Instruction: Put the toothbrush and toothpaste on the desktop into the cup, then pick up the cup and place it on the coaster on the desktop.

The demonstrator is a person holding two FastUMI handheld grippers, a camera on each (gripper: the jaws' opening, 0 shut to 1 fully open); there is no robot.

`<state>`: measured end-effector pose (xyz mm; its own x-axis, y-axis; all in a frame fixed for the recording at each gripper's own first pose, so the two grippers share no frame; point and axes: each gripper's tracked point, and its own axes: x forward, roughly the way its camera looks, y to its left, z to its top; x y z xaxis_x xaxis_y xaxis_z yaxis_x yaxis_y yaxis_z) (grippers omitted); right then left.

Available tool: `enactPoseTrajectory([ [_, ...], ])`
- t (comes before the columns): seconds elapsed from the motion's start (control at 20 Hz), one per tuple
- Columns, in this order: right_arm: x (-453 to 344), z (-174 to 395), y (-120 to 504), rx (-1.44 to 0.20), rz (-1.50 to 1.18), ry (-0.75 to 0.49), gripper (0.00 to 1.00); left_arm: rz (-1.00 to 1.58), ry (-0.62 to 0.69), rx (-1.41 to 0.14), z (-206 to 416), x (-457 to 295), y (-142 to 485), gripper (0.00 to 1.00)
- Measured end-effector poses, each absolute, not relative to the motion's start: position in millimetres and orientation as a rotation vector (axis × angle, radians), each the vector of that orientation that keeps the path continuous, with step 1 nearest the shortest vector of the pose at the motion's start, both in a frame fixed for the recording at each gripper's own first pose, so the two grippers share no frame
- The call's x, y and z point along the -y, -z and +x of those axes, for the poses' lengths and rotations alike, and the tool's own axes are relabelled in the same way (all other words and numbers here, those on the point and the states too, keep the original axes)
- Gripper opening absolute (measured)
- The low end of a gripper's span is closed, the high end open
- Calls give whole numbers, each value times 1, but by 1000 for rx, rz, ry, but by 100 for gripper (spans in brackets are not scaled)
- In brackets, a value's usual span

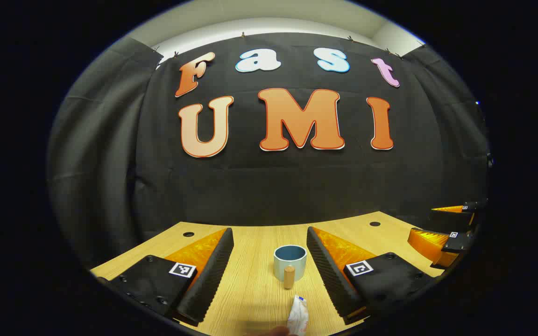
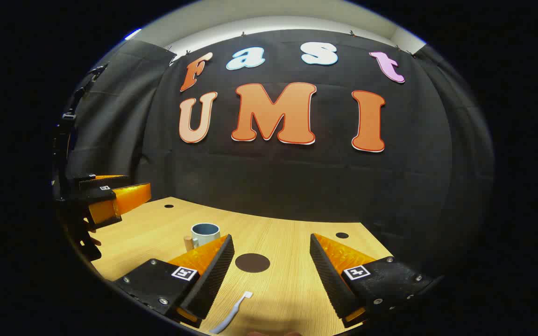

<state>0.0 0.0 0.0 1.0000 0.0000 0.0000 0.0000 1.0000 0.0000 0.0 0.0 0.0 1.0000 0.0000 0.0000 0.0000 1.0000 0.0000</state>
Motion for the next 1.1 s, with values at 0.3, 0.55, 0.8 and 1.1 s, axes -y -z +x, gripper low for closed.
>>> enactPoseTrajectory([
  [0.3,-3,1,-6,16,-4,-6,98,4,6,-14,3,2,3,100],
  [0.55,-1,3,2,-23,-2,-6,98,2,33,-71,5,7,13,100],
  [0.8,-3,2,16,-98,7,-26,98,10,66,-161,9,15,35,100],
  [1.1,-15,3,51,-246,68,-70,98,38,112,-295,12,30,72,100],
])
